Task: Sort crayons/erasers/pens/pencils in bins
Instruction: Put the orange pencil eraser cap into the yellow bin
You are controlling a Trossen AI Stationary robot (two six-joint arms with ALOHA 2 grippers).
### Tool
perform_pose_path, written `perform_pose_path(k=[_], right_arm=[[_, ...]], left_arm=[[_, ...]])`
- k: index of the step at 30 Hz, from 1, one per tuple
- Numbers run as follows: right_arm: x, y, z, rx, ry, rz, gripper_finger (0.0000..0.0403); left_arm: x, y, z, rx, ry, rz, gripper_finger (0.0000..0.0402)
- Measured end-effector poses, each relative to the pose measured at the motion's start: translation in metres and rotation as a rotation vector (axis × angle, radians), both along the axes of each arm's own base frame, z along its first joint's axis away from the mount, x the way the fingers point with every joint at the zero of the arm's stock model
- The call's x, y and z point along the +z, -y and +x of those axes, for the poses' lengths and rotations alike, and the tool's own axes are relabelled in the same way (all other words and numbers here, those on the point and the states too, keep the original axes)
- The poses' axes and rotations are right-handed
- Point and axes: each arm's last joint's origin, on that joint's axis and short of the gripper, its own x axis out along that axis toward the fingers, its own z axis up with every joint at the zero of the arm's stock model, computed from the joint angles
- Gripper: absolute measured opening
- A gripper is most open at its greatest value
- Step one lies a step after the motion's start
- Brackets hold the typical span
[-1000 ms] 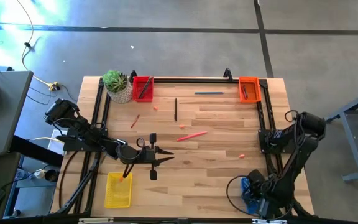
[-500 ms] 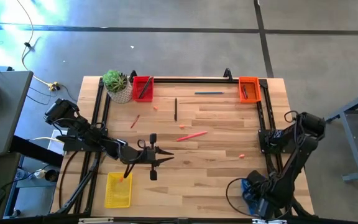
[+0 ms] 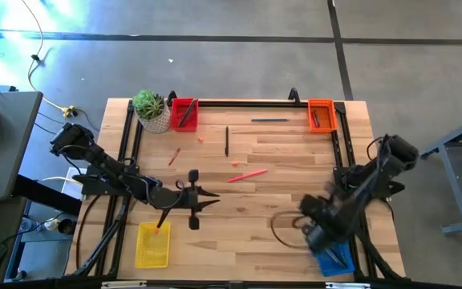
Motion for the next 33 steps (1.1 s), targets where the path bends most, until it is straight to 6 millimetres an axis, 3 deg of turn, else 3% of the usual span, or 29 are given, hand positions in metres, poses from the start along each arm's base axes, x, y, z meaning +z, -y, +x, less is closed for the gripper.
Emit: perform_pose_path(k=[4,13,18,22,27,33], right_arm=[[-0.016,0.039,0.023,0.098,0.078,0.039,0.001],[-0.049,0.114,0.089,0.322,0.495,0.11,0.0003],[-0.067,0.139,0.102,0.374,0.585,0.068,0.0001],[-0.082,0.143,0.097,0.383,0.619,0.058,0.0],[-0.095,0.144,0.089,0.365,0.654,0.066,0.0],[-0.098,0.142,0.088,0.385,0.701,0.052,0.0]], left_arm=[[-0.005,-0.001,-0.001,0.003,-0.048,0.011,0.0046],[-0.012,-0.002,-0.004,0.014,-0.122,0.011,0.0022],[-0.019,-0.009,-0.006,-0.009,-0.137,-0.033,0.0003],[-0.033,-0.034,0.001,0.067,-0.199,-0.05,0.0001],[-0.043,-0.084,0.018,0.091,-0.215,-0.173,0.0],[-0.055,-0.134,0.041,0.144,-0.26,-0.239,0.0003]])
